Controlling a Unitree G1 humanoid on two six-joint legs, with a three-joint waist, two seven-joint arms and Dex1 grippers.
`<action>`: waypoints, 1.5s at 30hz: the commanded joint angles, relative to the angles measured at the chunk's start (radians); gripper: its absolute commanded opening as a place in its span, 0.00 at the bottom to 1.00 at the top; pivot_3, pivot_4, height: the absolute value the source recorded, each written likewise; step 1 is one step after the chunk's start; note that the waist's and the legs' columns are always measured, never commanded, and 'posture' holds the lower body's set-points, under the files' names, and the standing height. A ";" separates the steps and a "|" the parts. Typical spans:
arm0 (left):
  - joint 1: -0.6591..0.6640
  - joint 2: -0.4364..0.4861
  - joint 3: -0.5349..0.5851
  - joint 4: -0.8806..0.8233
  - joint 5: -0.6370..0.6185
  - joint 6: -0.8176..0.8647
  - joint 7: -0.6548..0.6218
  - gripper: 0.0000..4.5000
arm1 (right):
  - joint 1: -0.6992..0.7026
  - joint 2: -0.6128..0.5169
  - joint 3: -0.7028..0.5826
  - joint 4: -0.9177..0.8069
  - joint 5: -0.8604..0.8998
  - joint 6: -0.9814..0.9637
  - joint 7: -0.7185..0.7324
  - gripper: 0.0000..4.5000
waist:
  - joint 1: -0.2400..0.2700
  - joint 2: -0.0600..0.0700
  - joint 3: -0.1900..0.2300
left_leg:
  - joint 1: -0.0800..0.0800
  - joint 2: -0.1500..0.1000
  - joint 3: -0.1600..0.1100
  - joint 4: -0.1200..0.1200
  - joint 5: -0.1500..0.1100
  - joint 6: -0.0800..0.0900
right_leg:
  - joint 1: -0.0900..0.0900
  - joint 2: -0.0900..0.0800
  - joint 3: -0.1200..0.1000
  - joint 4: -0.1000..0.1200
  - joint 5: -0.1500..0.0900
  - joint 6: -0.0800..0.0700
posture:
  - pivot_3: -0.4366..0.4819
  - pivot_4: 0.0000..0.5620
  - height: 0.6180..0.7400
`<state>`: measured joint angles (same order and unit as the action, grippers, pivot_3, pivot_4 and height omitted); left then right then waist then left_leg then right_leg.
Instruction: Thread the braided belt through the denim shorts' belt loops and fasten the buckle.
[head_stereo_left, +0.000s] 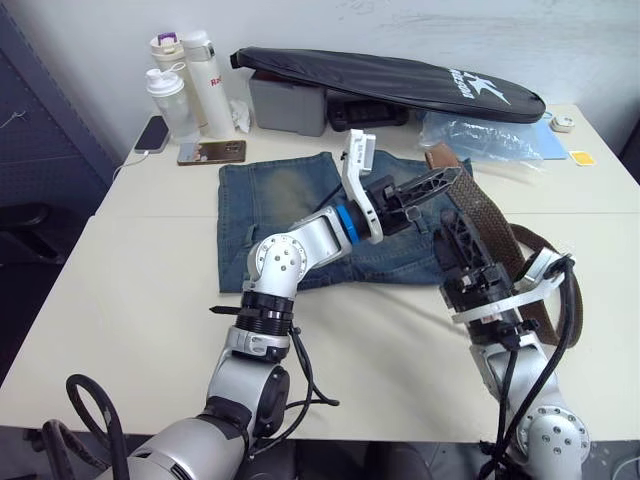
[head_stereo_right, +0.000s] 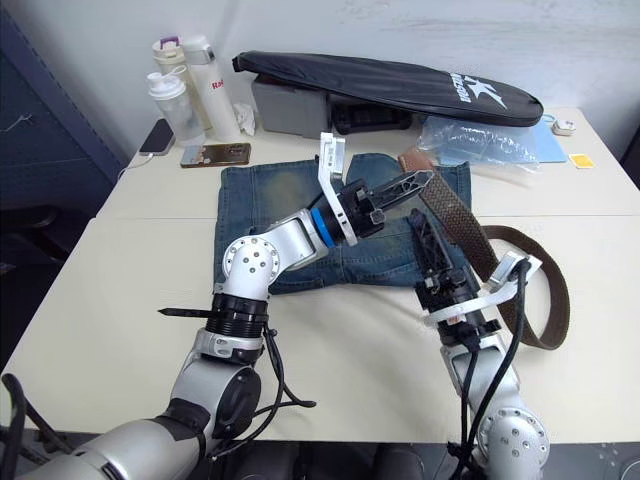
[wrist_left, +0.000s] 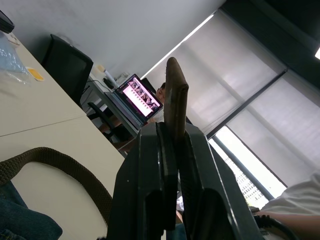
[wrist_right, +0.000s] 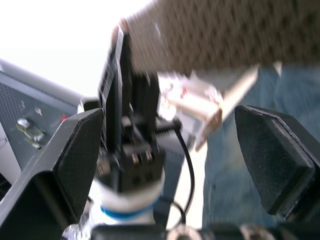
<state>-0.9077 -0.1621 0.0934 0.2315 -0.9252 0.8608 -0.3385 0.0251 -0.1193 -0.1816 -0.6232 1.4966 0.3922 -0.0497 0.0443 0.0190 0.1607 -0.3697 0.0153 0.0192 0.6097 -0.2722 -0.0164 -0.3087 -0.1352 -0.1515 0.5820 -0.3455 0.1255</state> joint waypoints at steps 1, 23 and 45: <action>-0.020 -0.085 -0.005 -0.030 -0.020 -0.010 0.012 0.00 | -0.055 0.067 -0.039 0.033 -0.062 -0.109 0.048 0.99 | -0.001 0.000 0.000 | 0.000 0.000 0.000 0.000 0.000 0.000 | 0.000 0.000 0.000 0.000 0.000 0.000 | 0.48 0.27 1.00; -0.010 -0.054 -0.037 -0.003 0.042 -0.050 0.025 0.00 | -0.026 0.076 -0.023 -0.049 -0.127 -0.188 0.144 0.99 | -0.019 0.000 0.000 | 0.001 0.001 0.016 -0.005 0.000 0.001 | -0.015 0.002 0.023 0.007 0.000 0.000 | 0.48 0.27 1.00; 0.007 -0.072 -0.018 -0.003 0.017 -0.036 0.076 0.00 | -0.111 0.107 0.021 0.035 -0.179 -0.168 0.079 0.37 | -0.018 0.000 0.000 | 0.001 0.000 0.017 -0.006 0.000 0.001 | -0.016 0.002 0.025 0.007 0.000 0.000 | 0.48 0.27 1.00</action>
<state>-0.9075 -0.1616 0.0773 0.2491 -0.8993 0.8239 -0.2715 -0.0775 -0.0125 -0.1901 -0.5472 1.3133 0.2050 0.0194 0.0260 0.0185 0.1609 -0.3689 0.0158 0.0363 0.6040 -0.2717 -0.0155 -0.3249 -0.1331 -0.1263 0.5894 -0.3454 0.1255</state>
